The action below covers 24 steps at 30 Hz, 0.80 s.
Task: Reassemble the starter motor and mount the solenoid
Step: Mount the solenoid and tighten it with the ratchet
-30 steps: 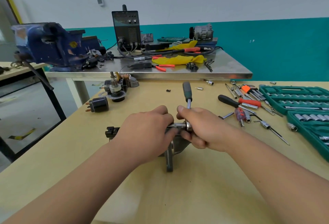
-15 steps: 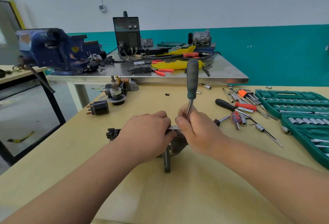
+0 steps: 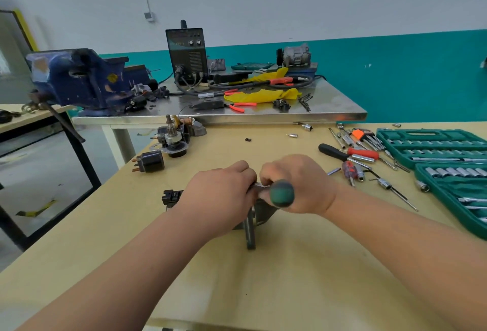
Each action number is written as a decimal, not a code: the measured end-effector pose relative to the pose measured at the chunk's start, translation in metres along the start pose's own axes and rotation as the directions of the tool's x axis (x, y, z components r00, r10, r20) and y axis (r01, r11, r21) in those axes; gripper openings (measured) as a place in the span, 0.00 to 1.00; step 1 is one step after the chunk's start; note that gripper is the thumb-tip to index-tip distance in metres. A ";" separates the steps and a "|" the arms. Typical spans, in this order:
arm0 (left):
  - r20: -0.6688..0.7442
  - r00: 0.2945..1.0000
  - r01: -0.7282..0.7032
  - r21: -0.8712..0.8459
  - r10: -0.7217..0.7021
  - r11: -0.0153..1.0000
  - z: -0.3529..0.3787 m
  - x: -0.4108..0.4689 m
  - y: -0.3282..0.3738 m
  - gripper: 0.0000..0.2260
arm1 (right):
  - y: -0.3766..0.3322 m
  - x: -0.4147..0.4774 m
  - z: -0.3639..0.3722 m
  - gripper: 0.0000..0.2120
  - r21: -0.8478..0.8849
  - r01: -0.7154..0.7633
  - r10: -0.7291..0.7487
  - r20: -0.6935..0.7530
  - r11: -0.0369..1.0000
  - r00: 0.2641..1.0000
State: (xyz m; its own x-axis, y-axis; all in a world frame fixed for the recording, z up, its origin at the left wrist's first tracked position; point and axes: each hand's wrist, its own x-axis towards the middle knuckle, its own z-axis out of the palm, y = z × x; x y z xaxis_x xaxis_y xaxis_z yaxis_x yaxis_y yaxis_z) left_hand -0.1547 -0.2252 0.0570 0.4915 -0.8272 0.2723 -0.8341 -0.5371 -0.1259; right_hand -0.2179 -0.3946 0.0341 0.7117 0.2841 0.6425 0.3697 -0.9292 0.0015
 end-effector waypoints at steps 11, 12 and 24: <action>0.034 0.999 0.009 0.007 -0.010 1.000 0.000 0.003 -0.002 0.15 | -0.005 0.003 0.001 0.13 0.190 -0.120 0.130 -0.040 0.974 0.991; 0.034 0.999 0.013 0.000 -0.013 1.000 0.000 0.003 -0.002 0.14 | 0.000 0.005 0.002 0.14 0.147 0.007 0.002 -0.062 0.989 0.998; -0.003 1.000 -0.008 -0.023 0.008 1.000 0.001 0.001 -0.002 0.13 | 0.002 0.001 0.011 0.13 0.155 0.039 -0.023 -0.102 0.987 0.994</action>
State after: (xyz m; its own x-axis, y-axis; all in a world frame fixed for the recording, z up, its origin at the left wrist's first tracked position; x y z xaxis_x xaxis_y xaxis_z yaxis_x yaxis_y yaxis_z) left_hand -0.1527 -0.2250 0.0565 0.4839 -0.8311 0.2739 -0.8436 -0.5263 -0.1067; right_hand -0.2096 -0.3935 0.0264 0.6380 0.2801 0.7173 0.4853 -0.8695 -0.0921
